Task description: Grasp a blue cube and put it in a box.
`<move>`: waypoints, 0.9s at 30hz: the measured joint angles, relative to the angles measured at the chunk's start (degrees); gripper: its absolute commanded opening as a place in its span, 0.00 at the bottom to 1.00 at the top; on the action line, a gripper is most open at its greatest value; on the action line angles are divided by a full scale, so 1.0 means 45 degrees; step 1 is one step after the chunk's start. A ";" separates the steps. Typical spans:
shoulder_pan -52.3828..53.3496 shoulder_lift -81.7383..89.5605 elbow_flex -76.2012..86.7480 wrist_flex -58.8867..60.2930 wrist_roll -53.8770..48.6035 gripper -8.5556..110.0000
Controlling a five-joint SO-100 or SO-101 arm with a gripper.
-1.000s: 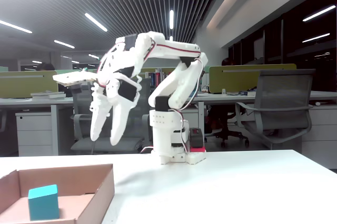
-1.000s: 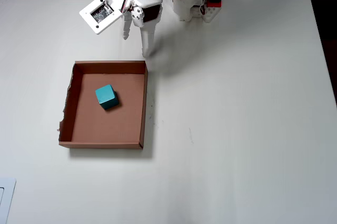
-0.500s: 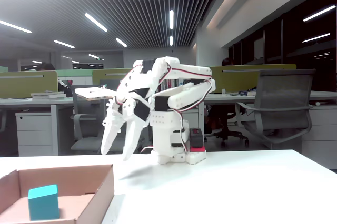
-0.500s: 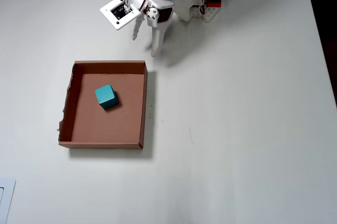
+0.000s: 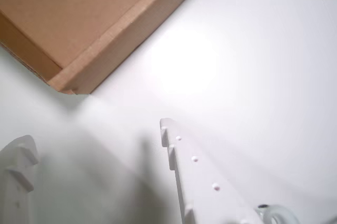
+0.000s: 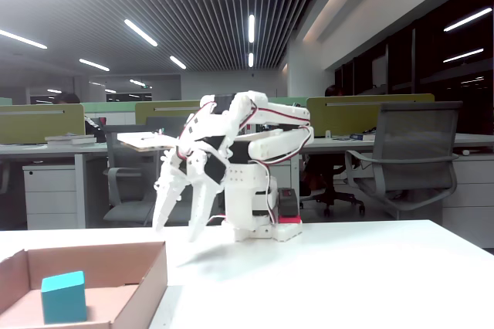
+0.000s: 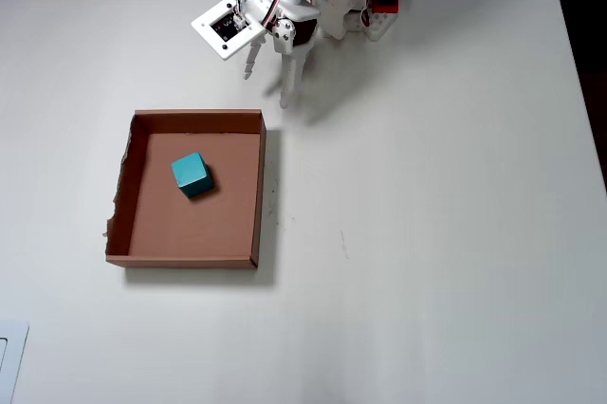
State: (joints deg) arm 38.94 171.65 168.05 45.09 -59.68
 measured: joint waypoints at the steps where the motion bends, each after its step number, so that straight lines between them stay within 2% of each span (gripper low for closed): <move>1: -0.0293 0.0000 0.0020 -0.0020 0.0000 0.32; 3: -0.1387 0.0059 0.0059 -0.0078 0.0000 0.32; 10: -0.3047 0.0234 0.0254 0.0020 0.0020 0.32; 14: -0.4531 0.0234 0.0254 0.0762 0.0195 0.31; 27: -0.7266 0.0938 0.0586 0.2656 0.1230 0.30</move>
State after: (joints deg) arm 6.24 175.87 170.68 57.04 -54.14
